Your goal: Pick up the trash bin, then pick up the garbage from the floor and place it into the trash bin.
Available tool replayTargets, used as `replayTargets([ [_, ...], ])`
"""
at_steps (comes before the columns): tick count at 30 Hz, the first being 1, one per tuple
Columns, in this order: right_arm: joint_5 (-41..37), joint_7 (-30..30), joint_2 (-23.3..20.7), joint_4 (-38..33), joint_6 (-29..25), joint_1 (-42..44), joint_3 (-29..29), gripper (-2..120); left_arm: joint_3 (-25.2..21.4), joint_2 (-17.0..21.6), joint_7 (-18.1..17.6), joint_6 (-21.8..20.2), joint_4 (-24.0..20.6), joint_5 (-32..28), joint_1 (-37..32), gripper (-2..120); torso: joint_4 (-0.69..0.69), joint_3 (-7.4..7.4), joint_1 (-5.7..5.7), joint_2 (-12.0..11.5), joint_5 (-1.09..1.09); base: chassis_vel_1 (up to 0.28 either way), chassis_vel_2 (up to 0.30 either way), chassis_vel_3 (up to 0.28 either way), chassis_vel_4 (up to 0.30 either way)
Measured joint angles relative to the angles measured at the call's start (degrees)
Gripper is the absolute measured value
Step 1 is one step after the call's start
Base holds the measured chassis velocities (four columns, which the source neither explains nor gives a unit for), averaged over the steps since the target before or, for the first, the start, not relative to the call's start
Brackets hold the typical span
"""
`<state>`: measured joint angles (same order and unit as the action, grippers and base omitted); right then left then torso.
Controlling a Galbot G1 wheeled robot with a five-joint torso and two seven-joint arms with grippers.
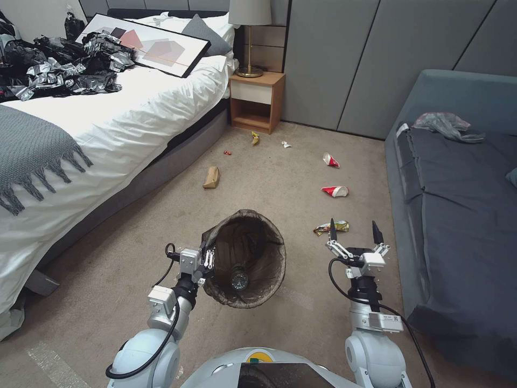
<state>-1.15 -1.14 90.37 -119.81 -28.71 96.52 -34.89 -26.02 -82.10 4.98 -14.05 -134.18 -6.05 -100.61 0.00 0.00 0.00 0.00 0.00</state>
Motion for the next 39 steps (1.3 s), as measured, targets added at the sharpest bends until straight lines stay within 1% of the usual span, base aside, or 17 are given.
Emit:
replayTargets([
  [6,0.3,0.3,0.8,0.5,-0.3,-0.3,0.1,100,0.0,-0.6,-0.8,0.3,0.3,-0.1,0.6,7,0.00,0.00,0.00,0.0,0.00,0.000,0.000,0.000,0.000],
  [11,0.4,0.5,1.1,0.8,-0.3,-0.8,0.2,100,0.1,-1.1,-0.8,0.4,1.2,0.1,1.0,7,0.00,0.00,0.00,0.0,0.00,0.000,0.000,0.000,0.000],
  [13,0.4,0.5,1.2,2.1,-0.5,-1.5,0.4,100,0.1,-1.3,-0.8,0.5,2.1,0.5,1.6,7,0.00,0.00,0.00,0.0,0.00,0.000,0.000,0.000,0.000],
  [20,0.3,0.5,1.1,2.6,-0.5,-1.9,0.5,100,0.1,-1.3,-0.7,0.5,2.2,0.5,1.7,7,0.00,0.00,0.00,0.0,0.00,-0.035,0.045,0.052,-0.037],
  [35,0.0,0.5,0.7,4.4,-0.5,-3.4,0.8,100,0.0,-1.7,-0.6,0.5,3.1,0.7,2.5,7,0.01,0.01,0.00,0.0,0.00,-0.160,0.154,0.147,-0.157],
  [39,-0.2,0.6,0.4,4.9,-0.5,-3.6,0.8,100,0.0,-1.7,-0.6,0.5,3.5,0.8,2.8,7,0.00,0.00,0.00,0.0,0.01,-0.165,0.180,0.174,-0.187],
])
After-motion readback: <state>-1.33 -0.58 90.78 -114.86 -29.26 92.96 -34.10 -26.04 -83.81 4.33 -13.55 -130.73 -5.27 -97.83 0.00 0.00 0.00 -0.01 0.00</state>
